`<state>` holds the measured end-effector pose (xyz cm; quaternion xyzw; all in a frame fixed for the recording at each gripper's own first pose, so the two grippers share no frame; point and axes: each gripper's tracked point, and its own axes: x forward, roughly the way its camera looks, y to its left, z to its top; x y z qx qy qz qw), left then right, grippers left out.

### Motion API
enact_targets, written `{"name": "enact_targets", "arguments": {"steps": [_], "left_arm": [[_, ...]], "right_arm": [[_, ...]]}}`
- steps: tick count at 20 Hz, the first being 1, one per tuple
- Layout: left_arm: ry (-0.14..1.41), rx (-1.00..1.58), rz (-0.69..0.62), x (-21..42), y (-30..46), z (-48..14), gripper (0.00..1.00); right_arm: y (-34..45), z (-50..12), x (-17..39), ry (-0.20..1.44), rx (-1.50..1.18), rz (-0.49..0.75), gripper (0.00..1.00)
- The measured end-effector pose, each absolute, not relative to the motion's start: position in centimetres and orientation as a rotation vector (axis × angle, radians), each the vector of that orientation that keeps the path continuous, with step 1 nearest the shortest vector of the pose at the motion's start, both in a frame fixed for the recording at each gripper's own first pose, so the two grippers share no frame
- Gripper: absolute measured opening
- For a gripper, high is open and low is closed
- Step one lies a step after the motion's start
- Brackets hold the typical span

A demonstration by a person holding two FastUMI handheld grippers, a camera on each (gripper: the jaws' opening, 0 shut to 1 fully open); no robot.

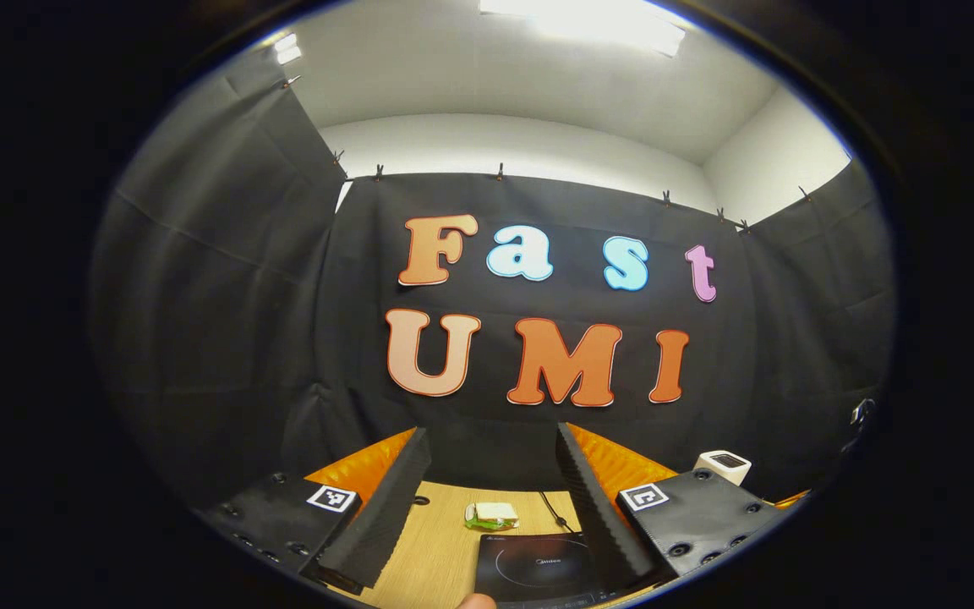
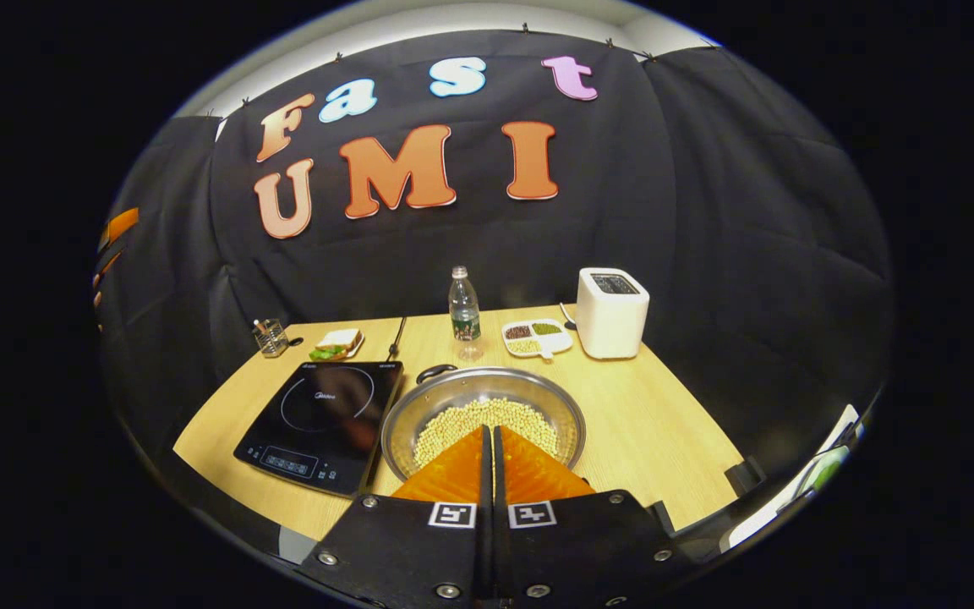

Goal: First push the handle of the pot to place it horizontally, then grasp the pot with both hands and set it on the induction cooktop.

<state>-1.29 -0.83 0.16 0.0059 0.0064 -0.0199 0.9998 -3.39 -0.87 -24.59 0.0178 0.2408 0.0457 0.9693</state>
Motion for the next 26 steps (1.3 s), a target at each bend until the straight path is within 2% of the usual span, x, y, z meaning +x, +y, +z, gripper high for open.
{"name": "enact_targets", "arguments": {"steps": [13, 21, 26], "left_arm": [[0.048, 0.021, -0.079, -1.5, -1.3, -0.7, 0.99], [0.056, 0.037, -0.103, -1.0, -2.9, -1.5, 0.98], [0.059, 0.035, -0.107, -0.6, -3.4, -1.9, 0.99]], "right_arm": [[-2.0, -34.3, -6.3, 0.750, 0.049, 0.089, 0.00], [-2.2, -37.8, -5.5, 0.838, 0.083, 0.075, 0.00], [-2.5, -38.1, -4.0, 0.837, 0.156, 0.061, 0.00]]}}
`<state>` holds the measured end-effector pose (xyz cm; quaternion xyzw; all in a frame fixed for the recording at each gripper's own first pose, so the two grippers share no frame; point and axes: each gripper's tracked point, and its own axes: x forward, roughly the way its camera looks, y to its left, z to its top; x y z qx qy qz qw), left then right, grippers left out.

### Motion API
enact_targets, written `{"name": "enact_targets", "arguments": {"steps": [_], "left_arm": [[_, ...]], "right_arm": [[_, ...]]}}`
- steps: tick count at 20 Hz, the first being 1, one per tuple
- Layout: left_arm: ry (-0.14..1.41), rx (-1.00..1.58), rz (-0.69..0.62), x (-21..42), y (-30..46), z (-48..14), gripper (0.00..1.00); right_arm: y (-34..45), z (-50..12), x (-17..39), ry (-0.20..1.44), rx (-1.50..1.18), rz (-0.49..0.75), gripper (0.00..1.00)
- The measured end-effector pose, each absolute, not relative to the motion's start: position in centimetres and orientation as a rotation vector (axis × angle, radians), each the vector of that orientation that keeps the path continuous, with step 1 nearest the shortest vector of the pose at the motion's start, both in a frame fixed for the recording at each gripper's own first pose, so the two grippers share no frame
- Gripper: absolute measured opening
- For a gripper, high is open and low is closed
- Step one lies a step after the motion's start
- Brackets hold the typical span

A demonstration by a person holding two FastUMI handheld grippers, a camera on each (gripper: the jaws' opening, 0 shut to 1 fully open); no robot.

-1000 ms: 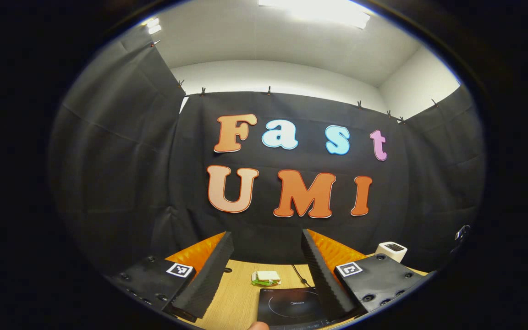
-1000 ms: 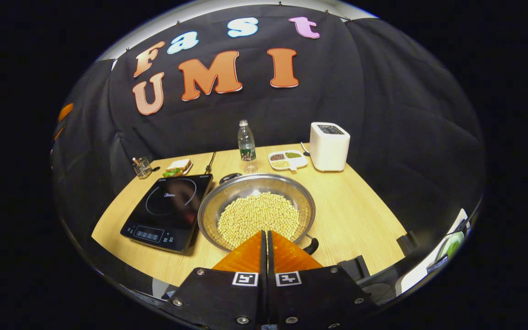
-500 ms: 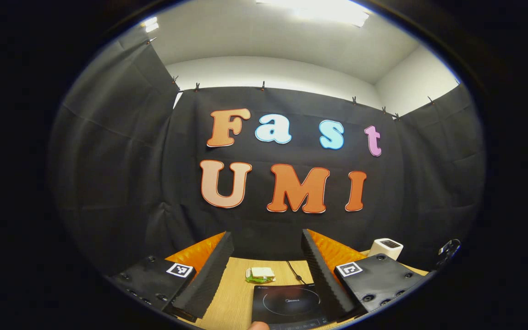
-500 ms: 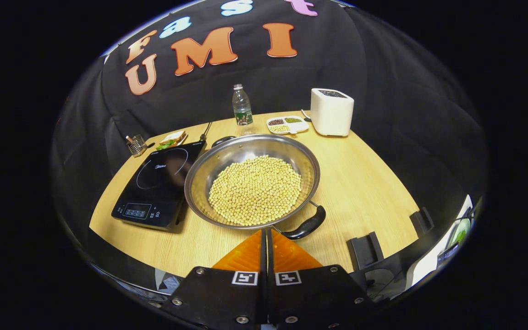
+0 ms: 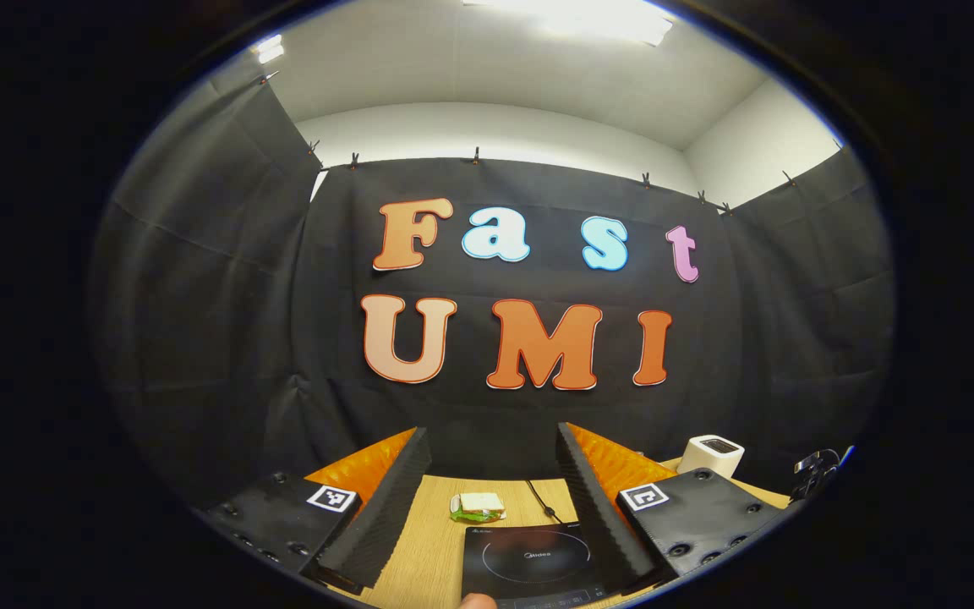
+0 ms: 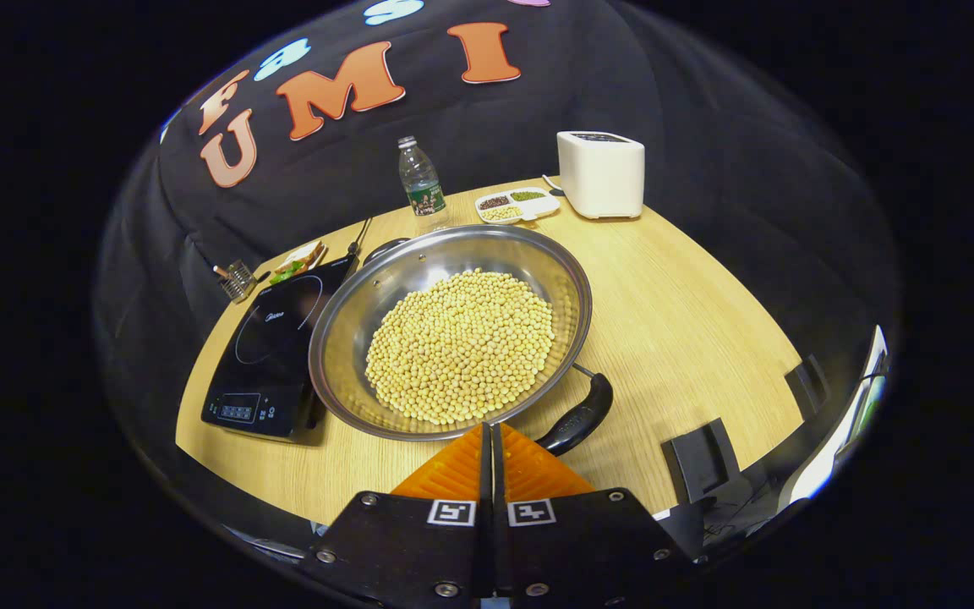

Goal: First push the handle of the pot to place it horizontally, then grasp the pot with both hands and set it on the induction cooktop.

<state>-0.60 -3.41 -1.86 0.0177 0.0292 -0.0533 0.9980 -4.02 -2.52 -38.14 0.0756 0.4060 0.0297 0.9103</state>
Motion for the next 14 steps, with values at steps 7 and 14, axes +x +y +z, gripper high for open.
{"name": "enact_targets", "arguments": {"steps": [7, 14], "left_arm": [[0.072, 0.022, -0.109, 0.1, -4.0, -2.8, 0.98], [0.088, 0.026, -0.100, 0.8, -4.7, -3.8, 0.98]], "right_arm": [[-3.8, -38.3, -3.1, 0.833, 0.145, 0.048, 0.00], [-5.2, -38.5, -2.0, 0.830, 0.150, 0.025, 0.00]]}}
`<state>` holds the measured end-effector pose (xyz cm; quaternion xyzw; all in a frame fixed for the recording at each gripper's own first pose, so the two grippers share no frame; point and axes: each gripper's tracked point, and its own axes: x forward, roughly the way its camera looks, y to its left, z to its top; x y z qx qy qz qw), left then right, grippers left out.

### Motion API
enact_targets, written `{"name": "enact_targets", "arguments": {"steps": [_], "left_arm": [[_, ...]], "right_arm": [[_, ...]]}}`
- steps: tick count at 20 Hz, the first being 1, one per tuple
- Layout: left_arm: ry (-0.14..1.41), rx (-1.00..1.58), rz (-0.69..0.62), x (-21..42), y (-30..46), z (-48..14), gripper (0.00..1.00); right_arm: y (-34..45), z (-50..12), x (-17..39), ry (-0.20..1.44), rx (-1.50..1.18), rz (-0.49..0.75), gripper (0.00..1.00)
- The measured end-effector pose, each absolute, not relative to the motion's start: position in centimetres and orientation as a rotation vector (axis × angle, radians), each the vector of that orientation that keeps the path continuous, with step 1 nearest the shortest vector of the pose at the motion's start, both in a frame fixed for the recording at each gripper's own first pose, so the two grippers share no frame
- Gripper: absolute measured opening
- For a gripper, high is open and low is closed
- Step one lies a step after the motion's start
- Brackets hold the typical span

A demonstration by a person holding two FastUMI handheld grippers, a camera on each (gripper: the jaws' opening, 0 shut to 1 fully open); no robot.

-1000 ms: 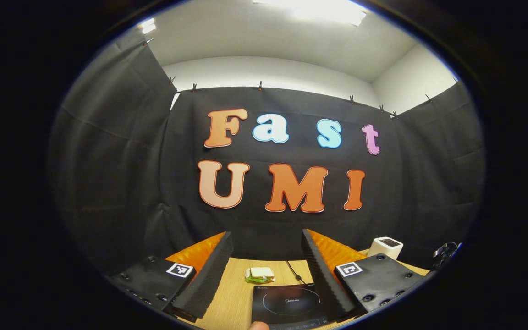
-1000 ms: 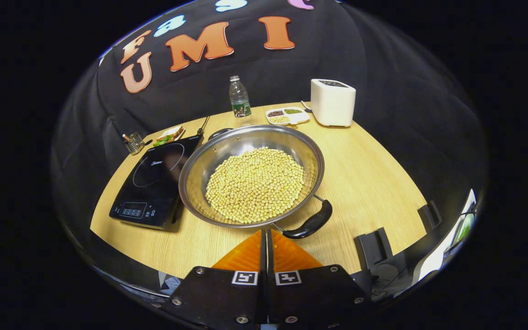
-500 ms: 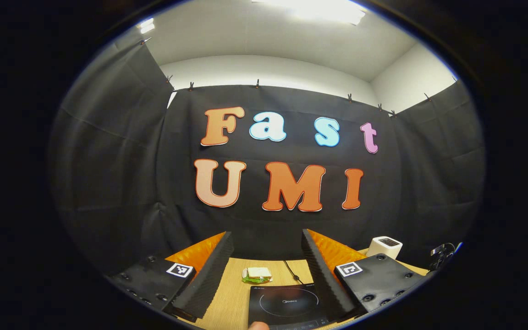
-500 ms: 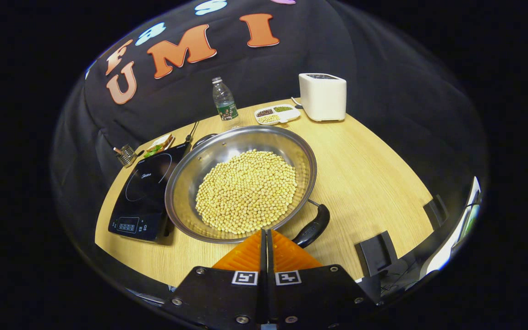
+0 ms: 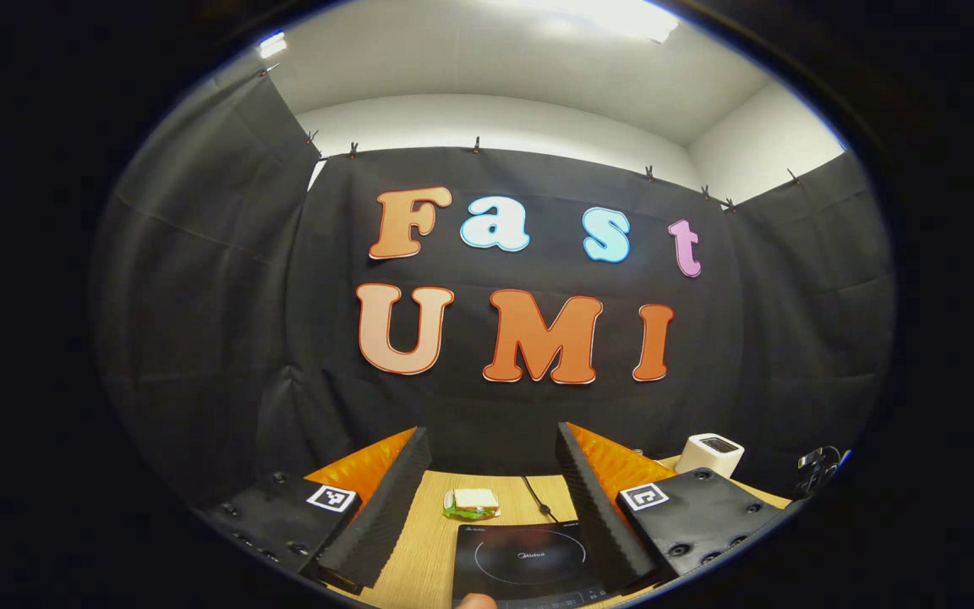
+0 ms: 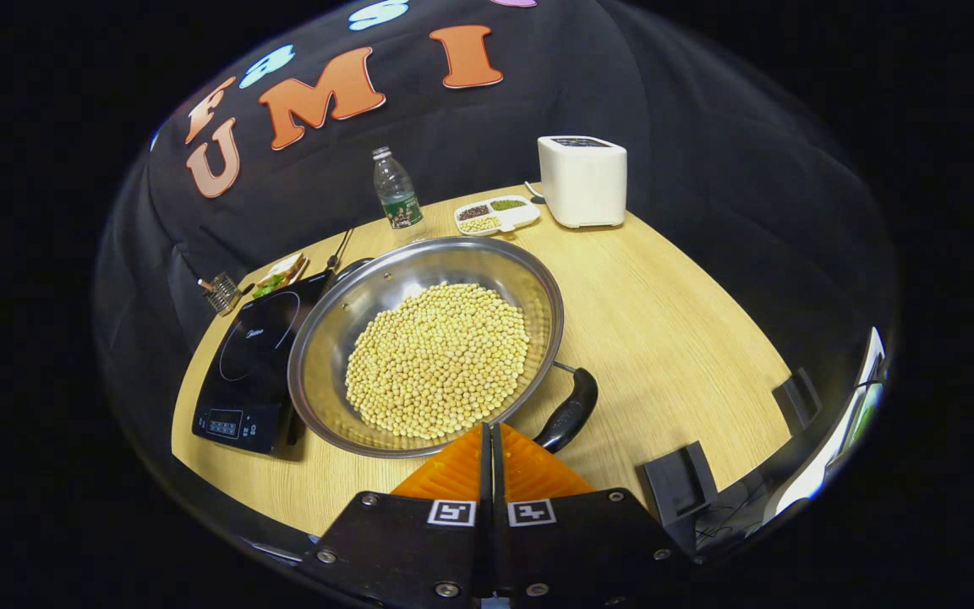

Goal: First push the handle of the pot to place it horizontally, then grasp the pot with both hands and set it on the induction cooktop.

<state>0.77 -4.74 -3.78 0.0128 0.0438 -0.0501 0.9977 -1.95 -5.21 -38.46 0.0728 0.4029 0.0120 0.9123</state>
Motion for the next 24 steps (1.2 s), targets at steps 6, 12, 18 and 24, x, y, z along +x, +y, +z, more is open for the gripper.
{"name": "enact_targets", "arguments": {"steps": [6, 12, 18, 24], "left_arm": [[0.094, 0.032, -0.099, 0.8, -5.2, -4.3, 0.98], [0.098, 0.032, -0.095, 0.9, -5.5, -4.7, 0.98], [0.117, 0.029, -0.090, 1.6, -5.8, -5.9, 0.98], [0.145, 0.020, -0.104, 2.6, -6.8, -7.2, 0.97]], "right_arm": [[-6.9, -38.8, -0.6, 0.824, 0.162, -0.007, 0.00], [-8.0, -38.8, 0.9, 0.818, 0.165, -0.034, 0.00], [-9.3, -39.0, 2.9, 0.808, 0.161, -0.063, 0.00], [-10.4, -39.1, 5.4, 0.800, 0.140, -0.089, 0.00]]}}
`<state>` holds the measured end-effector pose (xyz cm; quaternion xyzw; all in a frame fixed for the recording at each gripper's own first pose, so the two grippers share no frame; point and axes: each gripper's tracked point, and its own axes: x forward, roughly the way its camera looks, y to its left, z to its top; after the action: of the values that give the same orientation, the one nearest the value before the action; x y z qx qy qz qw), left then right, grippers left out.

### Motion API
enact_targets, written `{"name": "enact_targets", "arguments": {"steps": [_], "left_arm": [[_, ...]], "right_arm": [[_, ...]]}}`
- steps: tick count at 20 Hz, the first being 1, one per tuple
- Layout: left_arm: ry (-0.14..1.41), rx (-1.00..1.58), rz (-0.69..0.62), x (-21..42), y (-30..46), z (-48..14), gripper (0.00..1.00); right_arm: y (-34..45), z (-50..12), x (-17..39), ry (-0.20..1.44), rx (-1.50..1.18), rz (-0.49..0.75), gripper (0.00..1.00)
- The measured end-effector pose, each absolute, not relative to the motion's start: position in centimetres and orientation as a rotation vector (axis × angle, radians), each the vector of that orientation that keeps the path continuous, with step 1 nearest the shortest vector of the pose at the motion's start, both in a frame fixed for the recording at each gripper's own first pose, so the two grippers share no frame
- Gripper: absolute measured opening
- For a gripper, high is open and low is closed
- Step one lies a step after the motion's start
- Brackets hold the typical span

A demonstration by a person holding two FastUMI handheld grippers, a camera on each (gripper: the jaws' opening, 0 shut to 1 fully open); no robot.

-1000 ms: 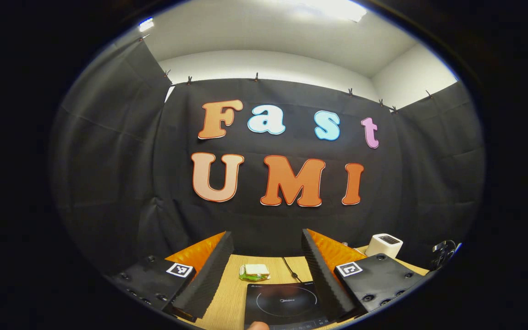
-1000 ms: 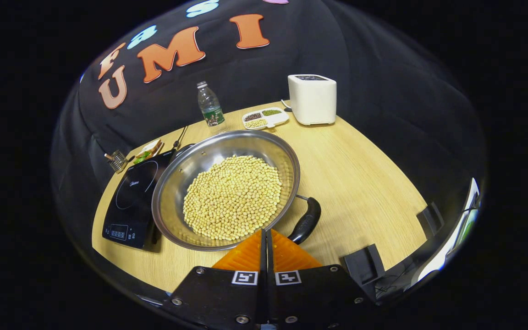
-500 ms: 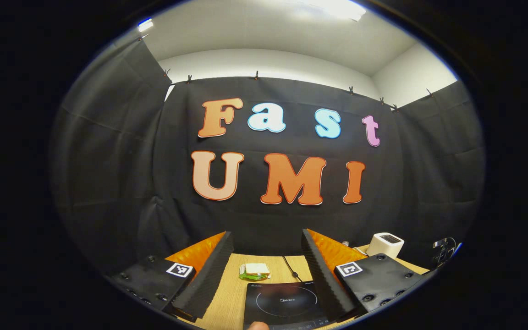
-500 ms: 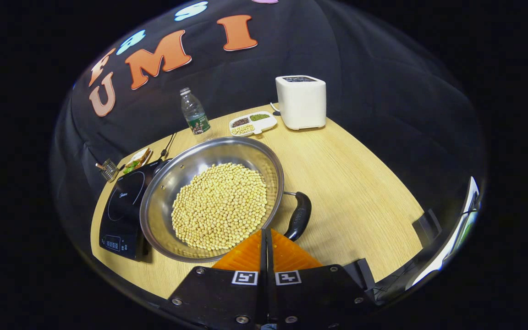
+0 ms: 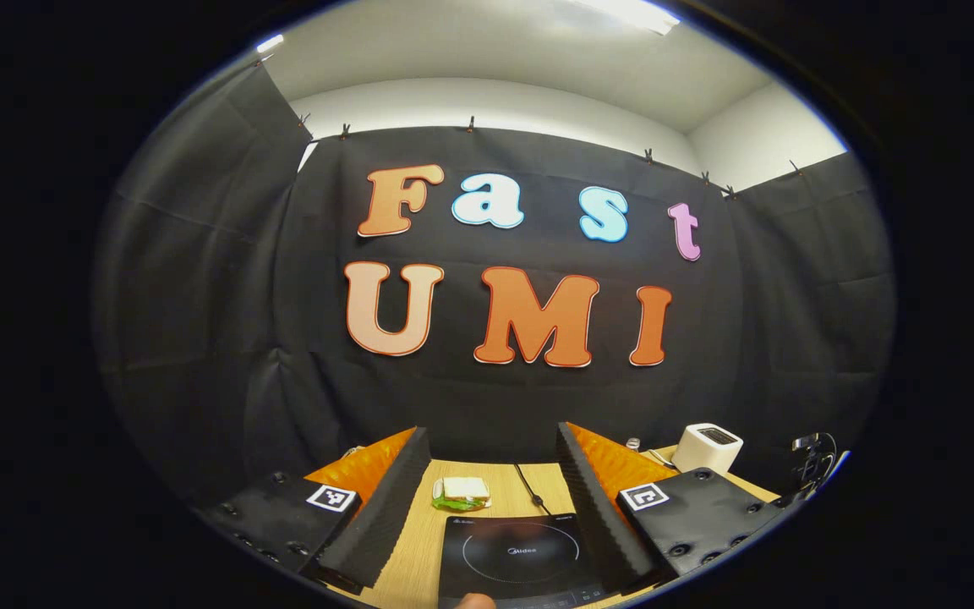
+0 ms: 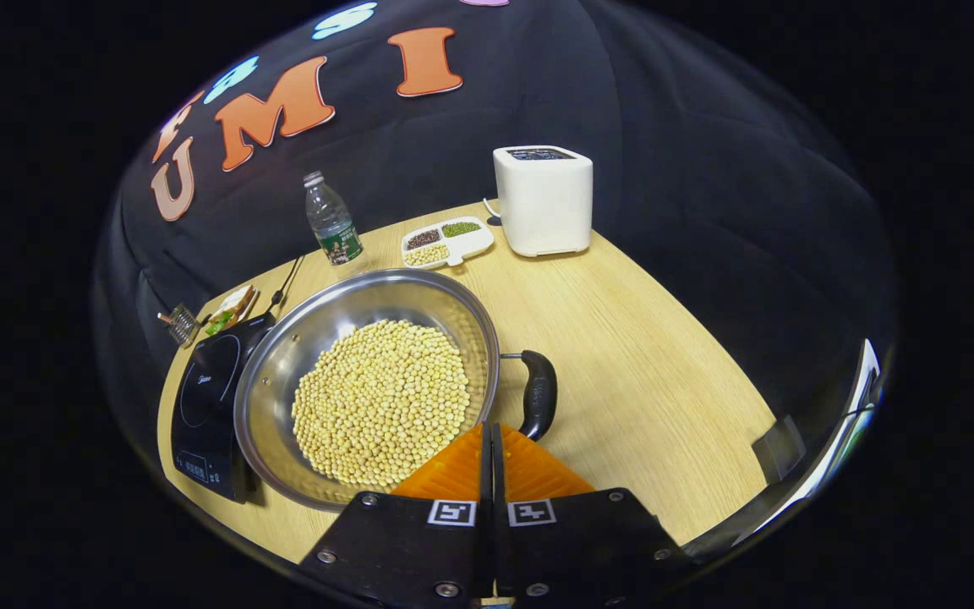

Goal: First push the handle of the pot to place it horizontally, then grasp the pot with both hands and set it on the induction cooktop.

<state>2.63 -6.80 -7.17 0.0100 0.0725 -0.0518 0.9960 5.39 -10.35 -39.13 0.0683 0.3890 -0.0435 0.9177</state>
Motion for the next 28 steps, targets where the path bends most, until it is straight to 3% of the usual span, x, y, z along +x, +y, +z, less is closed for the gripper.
{"name": "enact_targets", "arguments": {"steps": [10, 16, 28], "left_arm": [[0.206, 0.026, -0.111, 4.6, -7.7, -10.8, 0.97], [0.297, 0.019, -0.138, 5.4, -9.0, -16.1, 0.97], [0.671, -0.025, -0.251, 4.2, -15.5, -32.5, 1.00]], "right_arm": [[-11.1, -39.3, 8.6, 0.793, 0.152, -0.105, 0.00], [-11.3, -39.5, 10.3, 0.791, 0.157, -0.102, 0.00], [-11.5, -39.5, 12.2, 0.767, 0.181, -0.086, 0.00]]}}
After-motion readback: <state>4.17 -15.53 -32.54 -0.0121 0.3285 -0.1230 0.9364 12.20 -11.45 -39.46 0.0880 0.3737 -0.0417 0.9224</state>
